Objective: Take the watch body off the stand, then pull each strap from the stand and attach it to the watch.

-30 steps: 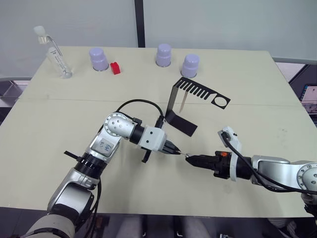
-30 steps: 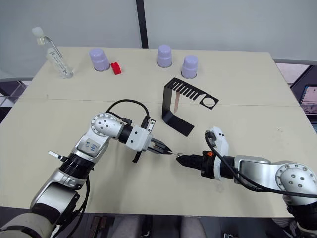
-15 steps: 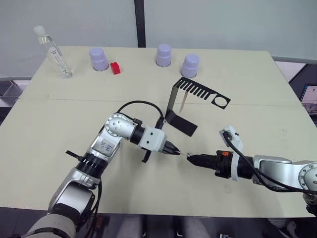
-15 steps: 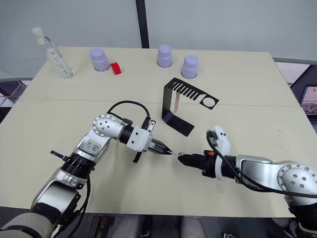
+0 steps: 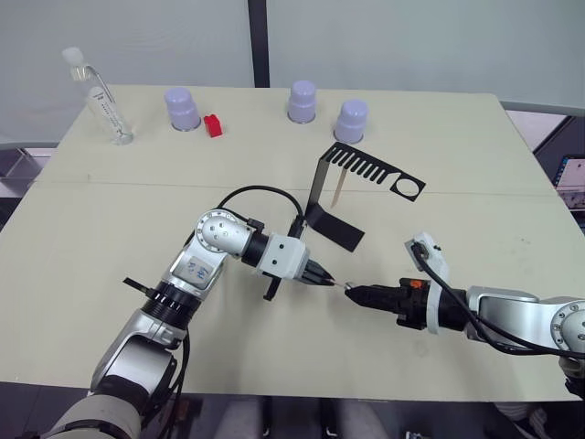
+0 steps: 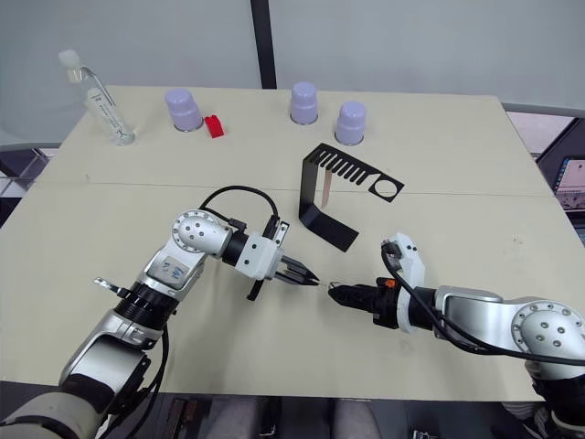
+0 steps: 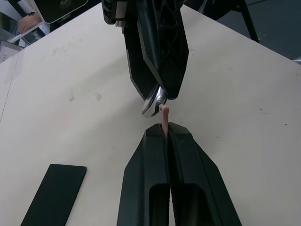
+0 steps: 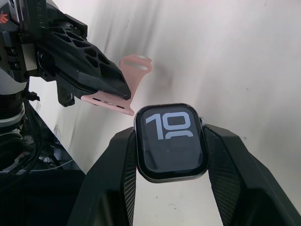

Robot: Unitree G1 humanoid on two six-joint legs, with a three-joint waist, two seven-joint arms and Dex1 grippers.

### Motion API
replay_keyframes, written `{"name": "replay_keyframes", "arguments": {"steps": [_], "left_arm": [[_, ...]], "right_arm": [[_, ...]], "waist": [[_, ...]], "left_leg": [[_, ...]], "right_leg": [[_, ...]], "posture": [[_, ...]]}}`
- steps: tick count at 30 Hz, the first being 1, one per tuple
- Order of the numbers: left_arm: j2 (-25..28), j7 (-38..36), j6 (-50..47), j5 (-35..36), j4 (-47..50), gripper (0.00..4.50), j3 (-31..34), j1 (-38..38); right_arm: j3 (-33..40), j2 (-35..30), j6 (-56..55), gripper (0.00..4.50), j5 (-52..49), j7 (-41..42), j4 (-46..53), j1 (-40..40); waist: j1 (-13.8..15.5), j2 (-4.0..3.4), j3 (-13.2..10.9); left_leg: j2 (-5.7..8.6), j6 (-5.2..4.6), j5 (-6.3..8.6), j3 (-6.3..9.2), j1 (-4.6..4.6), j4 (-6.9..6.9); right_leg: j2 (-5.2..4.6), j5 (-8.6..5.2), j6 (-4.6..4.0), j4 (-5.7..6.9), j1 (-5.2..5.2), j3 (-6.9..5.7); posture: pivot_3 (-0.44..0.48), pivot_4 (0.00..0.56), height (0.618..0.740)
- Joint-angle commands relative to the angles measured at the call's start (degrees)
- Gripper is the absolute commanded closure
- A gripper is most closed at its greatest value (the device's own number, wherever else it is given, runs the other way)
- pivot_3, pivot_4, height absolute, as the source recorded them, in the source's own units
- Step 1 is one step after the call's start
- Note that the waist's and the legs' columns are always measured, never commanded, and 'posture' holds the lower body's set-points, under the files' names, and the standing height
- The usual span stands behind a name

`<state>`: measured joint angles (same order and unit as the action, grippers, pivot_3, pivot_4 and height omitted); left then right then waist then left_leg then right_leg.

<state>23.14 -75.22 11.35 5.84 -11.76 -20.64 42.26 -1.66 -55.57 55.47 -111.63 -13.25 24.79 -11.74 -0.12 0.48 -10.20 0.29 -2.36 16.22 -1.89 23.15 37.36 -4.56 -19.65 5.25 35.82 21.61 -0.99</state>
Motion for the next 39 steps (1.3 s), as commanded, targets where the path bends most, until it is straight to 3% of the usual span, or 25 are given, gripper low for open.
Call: {"name": "replay_keyframes", "arguments": {"steps": [1, 39], "left_arm": [[-0.3, -0.1, 0.6, 0.5, 1.4, 4.5, 0.0, 1.0], [-1.7, 0.7, 1.9, -0.4, 0.3, 4.5, -0.3, 1.2]], "right_arm": [[1.7, -0.2, -0.8, 2.92, -1.4, 0.4, 2.5, 0.3], [2.2, -0.8, -1.0, 2.92, -1.4, 0.4, 2.2, 0.2]], "waist": [[0.0, 0.0, 0.0], [0.0, 0.0, 0.0]], "left_leg": [[0.0, 0.0, 0.0, 0.0, 0.0, 0.0], [0.0, 0.0, 0.0, 0.02, 0.02, -0.03]], "right_leg": [[0.0, 0.0, 0.0, 0.0, 0.0, 0.0], [0.0, 0.0, 0.0, -0.06, 0.0, -0.03]], "posture": [[0.0, 0.15, 0.739], [0.0, 0.15, 0.739]]}}
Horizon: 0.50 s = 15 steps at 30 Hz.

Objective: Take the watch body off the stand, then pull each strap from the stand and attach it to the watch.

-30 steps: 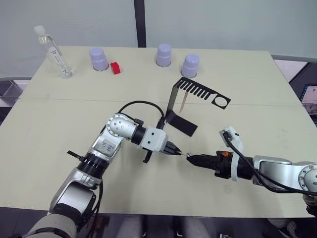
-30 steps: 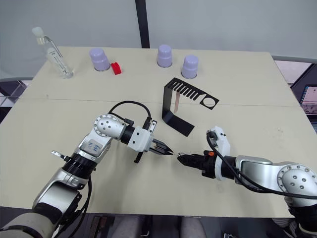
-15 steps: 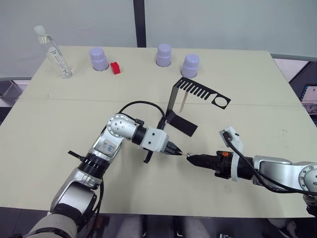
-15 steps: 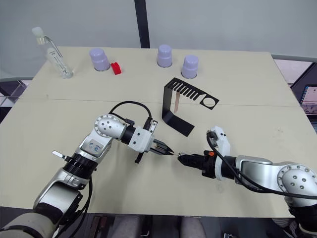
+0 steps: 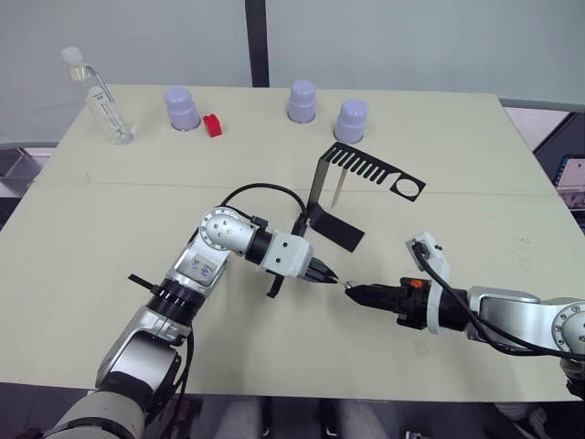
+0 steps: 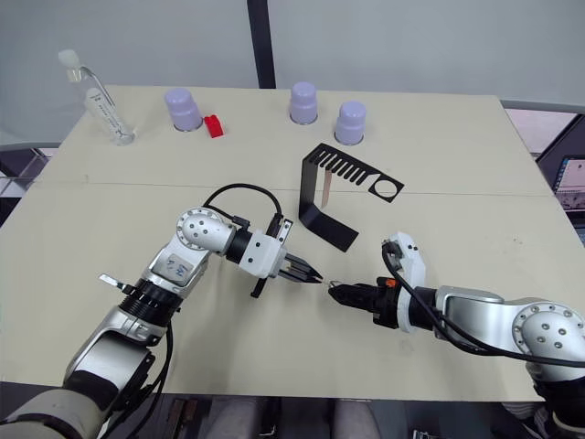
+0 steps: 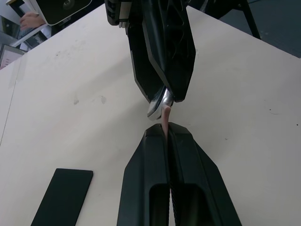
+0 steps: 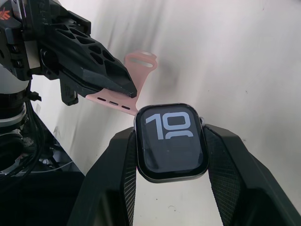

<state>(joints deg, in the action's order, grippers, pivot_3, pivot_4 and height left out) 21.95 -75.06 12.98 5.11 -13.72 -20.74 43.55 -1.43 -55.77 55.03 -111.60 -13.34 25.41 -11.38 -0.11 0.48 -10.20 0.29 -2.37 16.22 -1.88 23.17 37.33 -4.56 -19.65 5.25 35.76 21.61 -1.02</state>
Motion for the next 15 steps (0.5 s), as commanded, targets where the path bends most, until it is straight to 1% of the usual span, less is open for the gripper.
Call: {"name": "replay_keyframes", "arguments": {"steps": [1, 8, 15], "left_arm": [[-0.4, 0.5, 0.3, 0.3, 2.3, 4.5, -0.2, -0.2], [-0.4, 0.2, 0.4, 0.2, 2.9, 4.5, -0.8, -0.9], [-1.6, 1.1, 0.8, -0.5, 2.2, 4.5, -1.1, -0.4]], "right_arm": [[2.0, -0.5, -0.5, 2.92, -1.4, 0.4, 1.5, -0.2], [1.8, -0.1, -0.6, 2.92, -1.4, 0.3, 1.4, -0.6], [1.0, -0.6, -0.1, 2.92, -1.4, 0.3, 1.6, -1.3]], "waist": [[0.0, 0.0, 0.0], [0.0, 0.0, 0.0], [0.0, 0.0, 0.0]], "left_leg": [[0.0, 0.0, 0.0, 0.0, 0.0, 0.0], [0.0, 0.0, 0.0, 0.01, 0.0, 0.0], [0.0, 0.0, 0.0, 0.01, 0.0, 0.01]], "right_leg": [[0.0, 0.0, 0.0, 0.0, 0.0, 0.0], [0.0, 0.0, 0.0, 0.0, 0.0, 0.0], [0.0, 0.0, 0.0, 0.0, 0.0, 0.0]], "posture": [[0.0, 0.15, 0.739], [0.0, 0.15, 0.739], [0.0, 0.15, 0.739]]}}
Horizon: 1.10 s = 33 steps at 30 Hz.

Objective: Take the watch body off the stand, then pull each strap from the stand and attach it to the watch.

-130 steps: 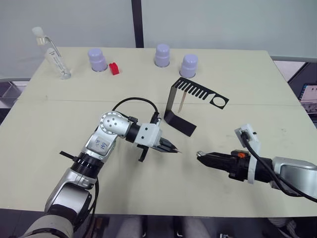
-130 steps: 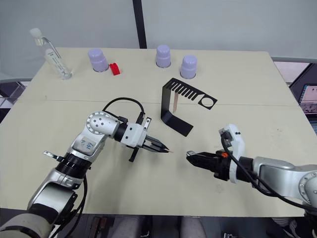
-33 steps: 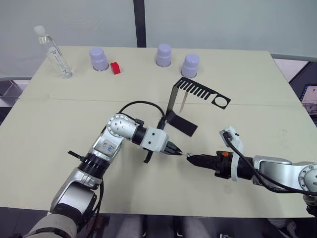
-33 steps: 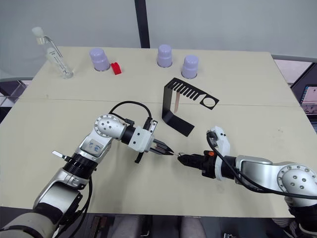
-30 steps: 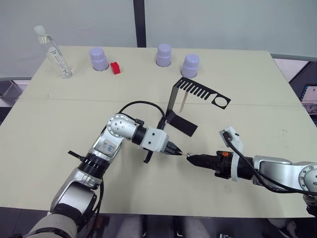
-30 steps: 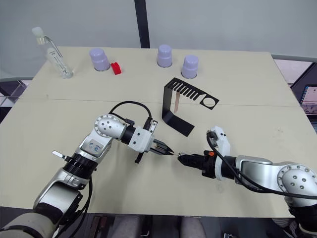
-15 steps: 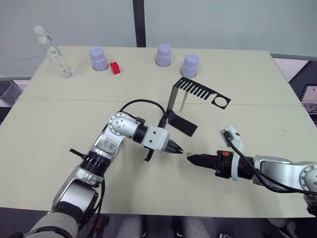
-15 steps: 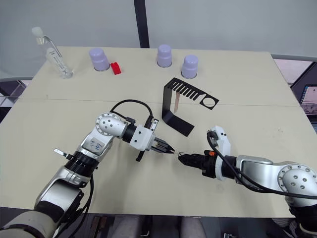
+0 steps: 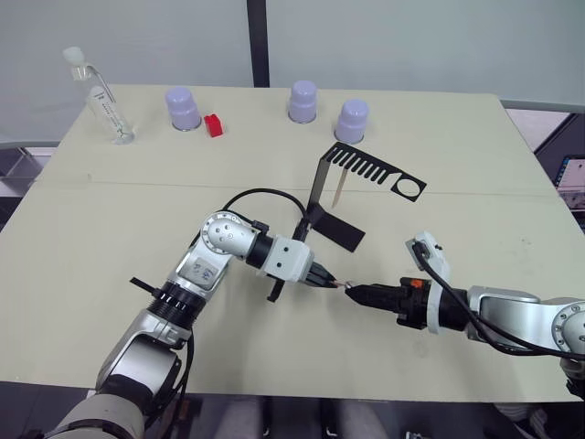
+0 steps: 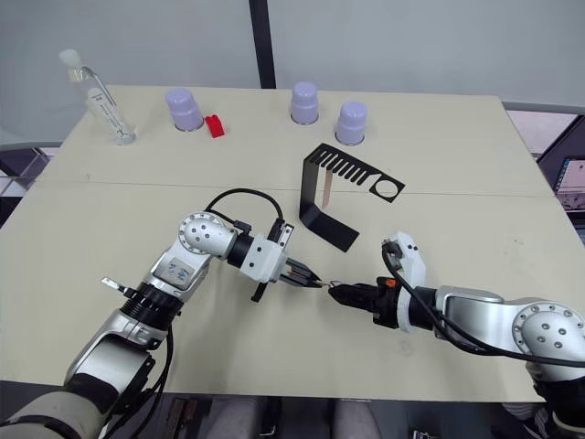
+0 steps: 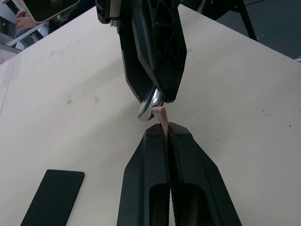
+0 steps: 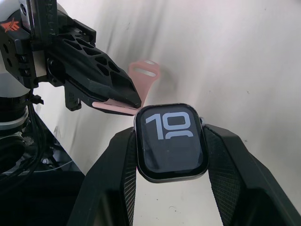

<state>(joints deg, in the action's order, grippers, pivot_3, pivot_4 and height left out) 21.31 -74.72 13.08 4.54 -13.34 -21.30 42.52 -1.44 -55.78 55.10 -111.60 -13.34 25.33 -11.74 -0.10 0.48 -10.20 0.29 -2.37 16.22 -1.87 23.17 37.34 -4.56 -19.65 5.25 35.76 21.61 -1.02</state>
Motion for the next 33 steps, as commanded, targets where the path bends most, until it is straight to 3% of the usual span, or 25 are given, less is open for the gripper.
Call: {"name": "replay_keyframes", "arguments": {"steps": [1, 33], "left_arm": [[-1.1, 0.9, 0.7, 0.0, 1.9, 4.5, -0.6, 0.7], [-5.4, 4.5, 1.2, -3.5, -1.4, 4.5, -0.8, 3.5]], "right_arm": [[0.9, -0.7, -0.1, 2.92, -1.4, 0.3, 1.7, -1.0], [-0.8, -2.2, 1.1, 2.92, -1.4, -0.2, 1.2, -4.1]], "waist": [[0.0, 0.0, 0.0], [0.0, 0.0, 0.0]], "left_leg": [[0.0, 0.0, 0.0, 0.0, 0.0, 0.0], [0.0, 0.0, 0.0, 0.0, 0.02, 0.0]], "right_leg": [[0.0, 0.0, 0.0, 0.0, 0.0, 0.0], [0.0, 0.0, 0.0, -0.01, 0.0, -0.02]], "posture": [[0.0, 0.15, 0.739], [0.0, 0.15, 0.739]]}}
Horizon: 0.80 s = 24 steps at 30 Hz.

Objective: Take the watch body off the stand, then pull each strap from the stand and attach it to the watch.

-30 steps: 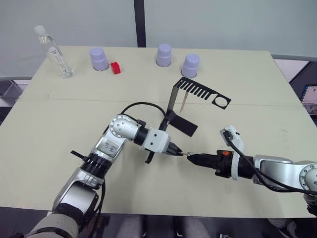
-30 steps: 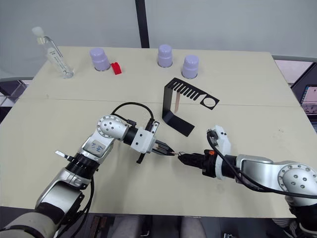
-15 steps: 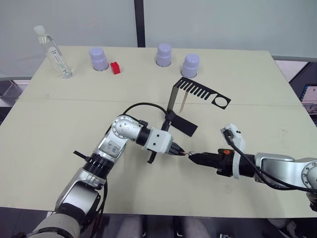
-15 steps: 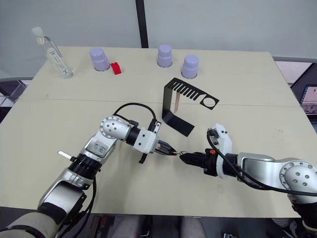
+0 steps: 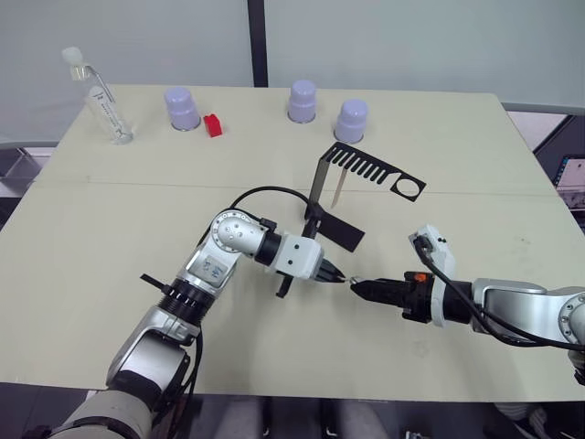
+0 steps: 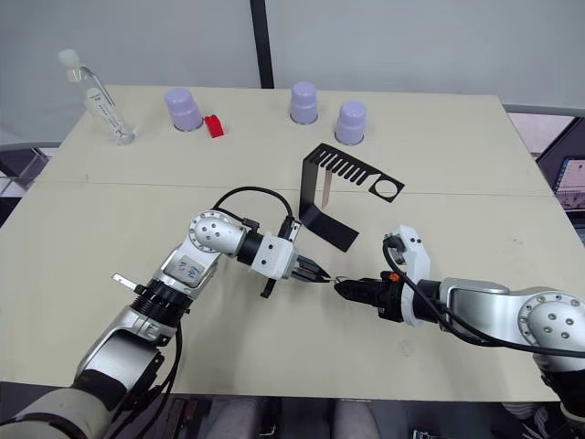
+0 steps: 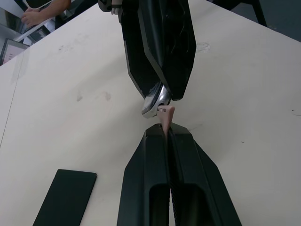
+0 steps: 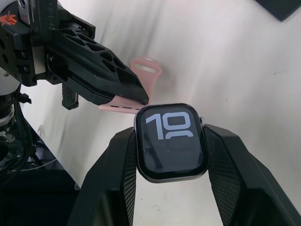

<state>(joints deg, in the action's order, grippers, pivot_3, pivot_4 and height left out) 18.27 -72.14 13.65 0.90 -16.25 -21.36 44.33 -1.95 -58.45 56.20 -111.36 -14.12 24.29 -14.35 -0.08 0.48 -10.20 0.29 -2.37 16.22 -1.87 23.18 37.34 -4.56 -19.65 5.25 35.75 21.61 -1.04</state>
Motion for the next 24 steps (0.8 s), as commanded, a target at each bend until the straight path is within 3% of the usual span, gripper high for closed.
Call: {"name": "replay_keyframes", "arguments": {"steps": [1, 24], "left_arm": [[-2.5, 2.2, 0.5, 0.0, 1.5, 4.5, -0.8, 1.7], [-3.9, 3.3, -0.3, -0.7, 1.9, 4.5, -1.2, 1.6]], "right_arm": [[-0.4, 0.5, 0.0, 2.92, -1.6, 0.6, 2.2, -1.6], [-2.2, 1.4, 0.3, 2.92, -1.6, 0.1, 2.7, -3.3]], "waist": [[0.0, 0.0, 0.0], [0.0, 0.0, 0.0]], "left_leg": [[0.0, 0.0, 0.0, 0.0, 0.0, 0.0], [0.0, 0.0, 0.0, 0.01, 0.0, -0.01]], "right_leg": [[0.0, 0.0, 0.0, 0.0, 0.0, 0.0], [0.0, 0.0, 0.0, -0.01, 0.0, 0.0]], "posture": [[0.0, 0.15, 0.739], [0.0, 0.15, 0.739]]}}
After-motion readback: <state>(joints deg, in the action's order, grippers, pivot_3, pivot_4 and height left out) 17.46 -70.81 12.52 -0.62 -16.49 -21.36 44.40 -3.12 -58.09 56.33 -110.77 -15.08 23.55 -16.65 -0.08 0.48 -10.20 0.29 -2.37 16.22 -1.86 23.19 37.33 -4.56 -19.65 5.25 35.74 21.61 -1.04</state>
